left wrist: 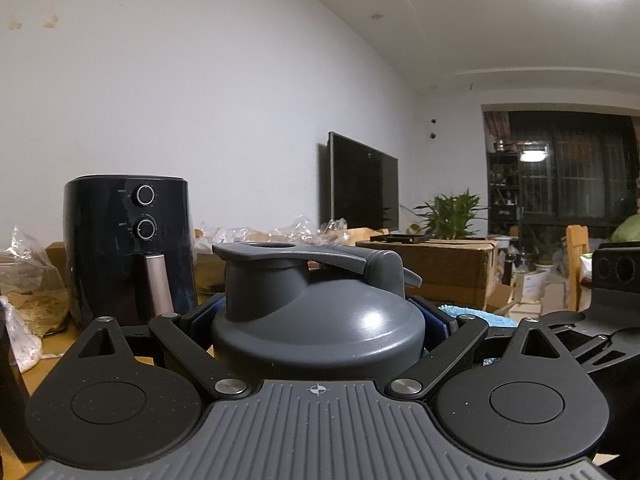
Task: Clean container
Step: 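Twist the bottle base against the cloth with the left tool while the right tool holds it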
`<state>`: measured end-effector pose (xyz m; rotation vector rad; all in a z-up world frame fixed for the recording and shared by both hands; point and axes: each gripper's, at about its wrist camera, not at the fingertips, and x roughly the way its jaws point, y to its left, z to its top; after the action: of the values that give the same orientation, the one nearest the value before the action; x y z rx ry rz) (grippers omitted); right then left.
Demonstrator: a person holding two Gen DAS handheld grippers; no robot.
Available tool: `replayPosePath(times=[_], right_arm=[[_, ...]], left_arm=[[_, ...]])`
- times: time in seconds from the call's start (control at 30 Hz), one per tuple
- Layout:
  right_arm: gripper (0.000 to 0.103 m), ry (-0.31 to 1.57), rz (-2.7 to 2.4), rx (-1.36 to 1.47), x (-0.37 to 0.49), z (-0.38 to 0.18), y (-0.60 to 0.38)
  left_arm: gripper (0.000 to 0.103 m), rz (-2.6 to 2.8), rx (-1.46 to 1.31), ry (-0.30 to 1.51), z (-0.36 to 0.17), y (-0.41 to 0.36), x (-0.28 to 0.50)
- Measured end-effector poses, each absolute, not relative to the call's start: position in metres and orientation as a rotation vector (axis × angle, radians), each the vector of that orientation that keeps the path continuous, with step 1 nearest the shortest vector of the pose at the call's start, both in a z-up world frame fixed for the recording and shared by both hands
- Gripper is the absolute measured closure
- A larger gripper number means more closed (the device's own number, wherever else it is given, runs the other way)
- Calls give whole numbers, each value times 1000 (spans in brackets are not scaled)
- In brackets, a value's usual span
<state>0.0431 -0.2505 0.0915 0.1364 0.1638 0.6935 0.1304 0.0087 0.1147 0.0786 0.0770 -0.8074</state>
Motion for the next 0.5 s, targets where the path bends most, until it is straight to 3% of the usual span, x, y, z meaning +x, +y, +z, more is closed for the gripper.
replayPosePath(times=[0.5], right_arm=[[89,171,680,136,45,88,-254]], left_arm=[[6,-565,126,60,116,-16,99]])
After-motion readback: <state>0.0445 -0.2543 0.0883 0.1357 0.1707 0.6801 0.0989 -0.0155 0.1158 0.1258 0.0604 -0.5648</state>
